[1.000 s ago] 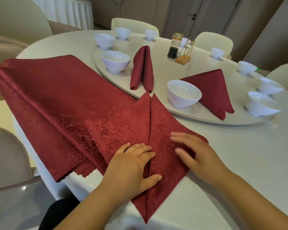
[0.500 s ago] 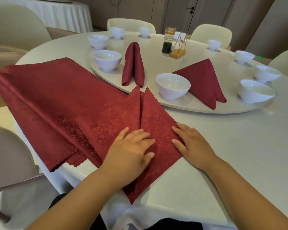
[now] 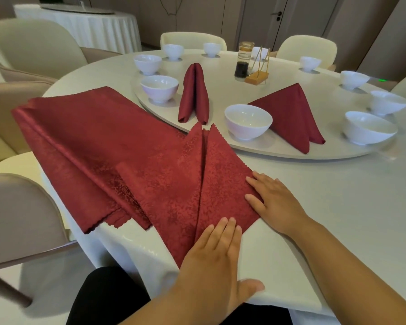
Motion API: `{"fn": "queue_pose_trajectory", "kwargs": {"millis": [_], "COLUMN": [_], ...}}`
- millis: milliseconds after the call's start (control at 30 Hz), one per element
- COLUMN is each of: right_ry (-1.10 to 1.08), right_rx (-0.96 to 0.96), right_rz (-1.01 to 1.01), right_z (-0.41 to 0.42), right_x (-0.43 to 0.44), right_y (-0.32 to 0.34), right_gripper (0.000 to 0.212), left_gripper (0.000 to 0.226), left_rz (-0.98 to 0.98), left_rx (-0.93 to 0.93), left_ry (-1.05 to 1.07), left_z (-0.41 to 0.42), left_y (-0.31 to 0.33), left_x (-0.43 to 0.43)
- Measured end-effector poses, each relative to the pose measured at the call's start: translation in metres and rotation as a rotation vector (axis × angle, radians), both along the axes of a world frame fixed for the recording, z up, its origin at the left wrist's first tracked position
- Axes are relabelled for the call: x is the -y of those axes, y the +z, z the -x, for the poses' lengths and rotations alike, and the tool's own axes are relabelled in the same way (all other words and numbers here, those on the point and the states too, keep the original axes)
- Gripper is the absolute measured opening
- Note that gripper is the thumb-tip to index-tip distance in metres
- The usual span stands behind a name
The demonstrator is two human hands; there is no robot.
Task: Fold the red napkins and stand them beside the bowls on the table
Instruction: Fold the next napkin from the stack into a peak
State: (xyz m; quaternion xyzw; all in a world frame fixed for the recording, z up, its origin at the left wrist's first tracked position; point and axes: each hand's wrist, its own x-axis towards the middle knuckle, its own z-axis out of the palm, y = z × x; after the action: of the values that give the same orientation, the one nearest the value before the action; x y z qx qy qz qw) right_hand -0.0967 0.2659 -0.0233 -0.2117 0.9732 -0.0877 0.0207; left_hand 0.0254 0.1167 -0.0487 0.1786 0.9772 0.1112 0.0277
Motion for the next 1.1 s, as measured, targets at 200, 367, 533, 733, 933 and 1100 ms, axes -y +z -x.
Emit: {"fn": "queue_pose_trajectory", "kwargs": {"millis": [200,367,533,733,933,1100], "right_ry": [0.008,0.005,0.007,0.142,0.496,0.587], "right_rx": [0.009,-0.005,-0.144,-0.333,-0.261,-0.359], "right_rz": [0.02,0.028,0.136,0.367,0.253,0.113], "right_z": [0.0,-0.003,-0.006,-0.02,-0.056,-0.067], "right_x": [0.0,0.001,0.001,0.003,0.01,0.024], "right_y": [0.001,0.002,0.001,0.005,0.009,0.005], "right_gripper": [0.052,0.051,0.05,0.039,0.042,0.038], "left_gripper": [0.066,0.05,0.037,0.052,0.058,0.046], "left_rz": [-0.003,-0.064,-0.29,-0.362,-0.229,-0.188], "left_rx": [-0.275,-0.511,-0.51,-0.48,-0.449,-0.524], "left_ry": [0.024,-0.068,-0.144,-0.137,-0.093,-0.152], "left_z": [-0.035,-0.037,-0.031,-0.027,-0.008,0.007], "left_y": [-0.027,-0.024,-0.002,0.005,0.002,0.002], "left_x": [0.024,0.041,0.058,0.089,0.113,0.112]}}
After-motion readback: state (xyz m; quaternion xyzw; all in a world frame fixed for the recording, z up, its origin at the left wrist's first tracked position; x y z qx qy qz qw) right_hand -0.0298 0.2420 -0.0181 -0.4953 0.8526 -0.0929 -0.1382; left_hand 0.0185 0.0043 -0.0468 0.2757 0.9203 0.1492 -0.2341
